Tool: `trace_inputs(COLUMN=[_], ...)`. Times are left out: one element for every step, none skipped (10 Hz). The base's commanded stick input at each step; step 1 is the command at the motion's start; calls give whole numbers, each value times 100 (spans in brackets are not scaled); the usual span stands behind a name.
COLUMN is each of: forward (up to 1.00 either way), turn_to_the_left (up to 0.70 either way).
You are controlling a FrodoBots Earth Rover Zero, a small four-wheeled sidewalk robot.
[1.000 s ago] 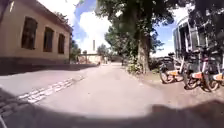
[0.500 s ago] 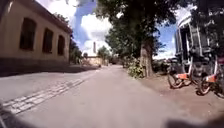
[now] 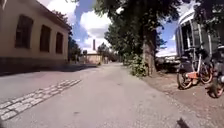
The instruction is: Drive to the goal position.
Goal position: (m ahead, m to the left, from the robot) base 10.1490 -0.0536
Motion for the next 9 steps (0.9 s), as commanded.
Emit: trace_inputs(forward=[85, 85, 85, 85, 85, 85, 85, 85, 85], turn_to_the_left=[1, 1, 1, 1, 1, 1, 1, 1, 1])
